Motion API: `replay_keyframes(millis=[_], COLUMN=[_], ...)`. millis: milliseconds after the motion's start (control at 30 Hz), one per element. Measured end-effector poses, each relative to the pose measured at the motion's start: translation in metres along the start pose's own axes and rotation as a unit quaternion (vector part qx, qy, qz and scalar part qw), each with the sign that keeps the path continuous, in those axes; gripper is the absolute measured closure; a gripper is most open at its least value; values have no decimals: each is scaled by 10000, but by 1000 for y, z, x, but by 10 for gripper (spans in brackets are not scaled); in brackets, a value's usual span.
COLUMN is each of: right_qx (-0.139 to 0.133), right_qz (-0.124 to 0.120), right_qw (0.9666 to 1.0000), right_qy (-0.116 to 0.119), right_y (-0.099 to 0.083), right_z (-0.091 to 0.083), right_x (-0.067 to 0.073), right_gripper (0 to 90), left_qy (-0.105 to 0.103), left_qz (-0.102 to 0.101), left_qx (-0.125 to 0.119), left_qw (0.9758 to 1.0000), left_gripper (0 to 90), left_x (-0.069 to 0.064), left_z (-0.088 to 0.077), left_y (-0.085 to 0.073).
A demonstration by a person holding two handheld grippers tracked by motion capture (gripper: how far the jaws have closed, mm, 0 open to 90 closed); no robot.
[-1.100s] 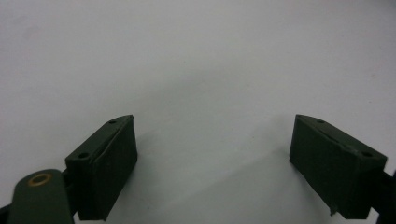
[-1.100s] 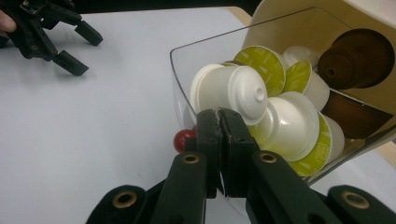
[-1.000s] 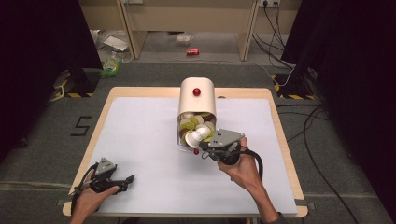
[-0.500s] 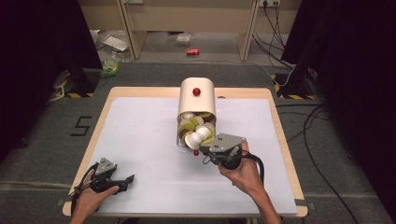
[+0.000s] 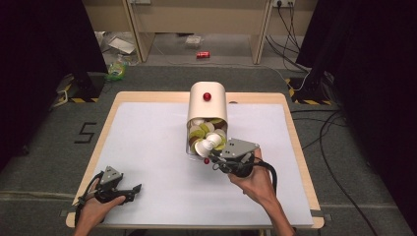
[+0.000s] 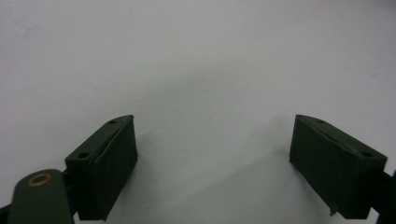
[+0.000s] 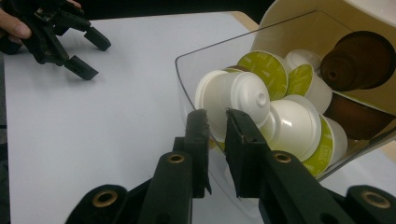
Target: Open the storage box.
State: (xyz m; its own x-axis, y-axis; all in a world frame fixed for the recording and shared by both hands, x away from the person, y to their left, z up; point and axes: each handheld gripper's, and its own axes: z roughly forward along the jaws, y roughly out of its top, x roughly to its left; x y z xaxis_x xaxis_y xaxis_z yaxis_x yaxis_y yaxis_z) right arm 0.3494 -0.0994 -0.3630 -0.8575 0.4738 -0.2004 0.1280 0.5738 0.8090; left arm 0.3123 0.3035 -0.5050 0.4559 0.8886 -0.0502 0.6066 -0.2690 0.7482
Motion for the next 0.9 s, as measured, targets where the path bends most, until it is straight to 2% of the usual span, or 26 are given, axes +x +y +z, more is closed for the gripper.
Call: replay_keyframes(millis=[200,433,567,900], right_qx=[-54,-134,-133,-67], right_qz=[117,378,516,755], right_qw=[9999,9989,9977,9955], right_qy=[-82,-232,-412,-576], right_y=[2,7,11,21], right_z=[1,1,2,13], right_x=[0,0,0,1], right_gripper=[693,574,517,390], left_qy=[0,0,-1,1], left_qz=[0,0,0,9], left_qx=[0,2,4,15], left_qw=[10000,10000,10000,10000], left_gripper=[143,143,142,142], left_x=[0,0,0,0], left_z=[0,0,0,0], left_y=[0,0,0,0])
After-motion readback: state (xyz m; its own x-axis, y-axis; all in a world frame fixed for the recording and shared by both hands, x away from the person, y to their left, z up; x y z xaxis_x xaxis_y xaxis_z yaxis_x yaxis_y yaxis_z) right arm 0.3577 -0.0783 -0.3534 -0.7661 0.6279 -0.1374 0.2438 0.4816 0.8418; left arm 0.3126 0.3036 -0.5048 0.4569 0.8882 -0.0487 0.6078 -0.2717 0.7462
